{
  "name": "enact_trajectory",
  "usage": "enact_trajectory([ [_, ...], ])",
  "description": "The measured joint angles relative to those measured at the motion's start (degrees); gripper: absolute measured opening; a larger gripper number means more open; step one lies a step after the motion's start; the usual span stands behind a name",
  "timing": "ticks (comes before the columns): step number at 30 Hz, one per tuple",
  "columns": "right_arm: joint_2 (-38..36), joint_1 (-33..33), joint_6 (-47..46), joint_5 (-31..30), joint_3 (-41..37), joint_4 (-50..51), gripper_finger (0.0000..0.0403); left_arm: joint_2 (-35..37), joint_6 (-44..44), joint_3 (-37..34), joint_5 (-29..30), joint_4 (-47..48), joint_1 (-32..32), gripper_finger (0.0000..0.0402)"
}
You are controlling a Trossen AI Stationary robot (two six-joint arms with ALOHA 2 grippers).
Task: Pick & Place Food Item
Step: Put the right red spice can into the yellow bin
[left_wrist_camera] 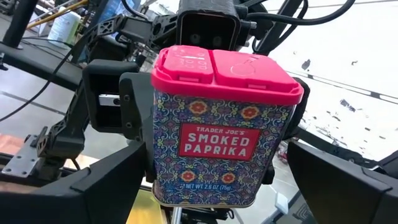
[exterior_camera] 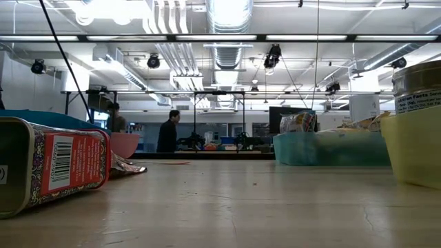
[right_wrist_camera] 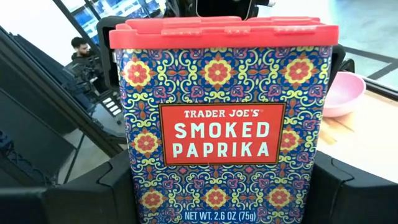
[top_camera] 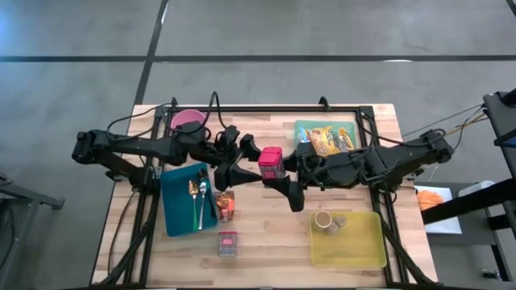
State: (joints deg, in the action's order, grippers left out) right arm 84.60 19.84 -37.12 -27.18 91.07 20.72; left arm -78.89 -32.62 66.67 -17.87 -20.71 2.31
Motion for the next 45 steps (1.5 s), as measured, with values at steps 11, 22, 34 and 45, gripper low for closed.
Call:
enact_trajectory([
  [11,0.02,-0.17,-0.13,-2.58,-0.13,0.02,0.0278,0.22,-12.01,-0.28,14.21,2.08,0.81,0.0393],
  [22,0.13,-0.07,-2.94,-1.25,-0.11,-0.78,0.0278,0.11,-3.36,-0.26,10.61,-0.07,0.71,0.0393],
  [34,1.95,-0.55,-6.78,0.59,-0.22,-3.11,0.0278,0.10,-4.85,-0.27,11.90,0.15,0.74,0.0393],
  [45,2.91,-0.96,-5.30,1.94,-0.24,-6.38,0.0278,0.09,-5.07,-0.26,8.73,-0.56,0.76,0.0390],
])
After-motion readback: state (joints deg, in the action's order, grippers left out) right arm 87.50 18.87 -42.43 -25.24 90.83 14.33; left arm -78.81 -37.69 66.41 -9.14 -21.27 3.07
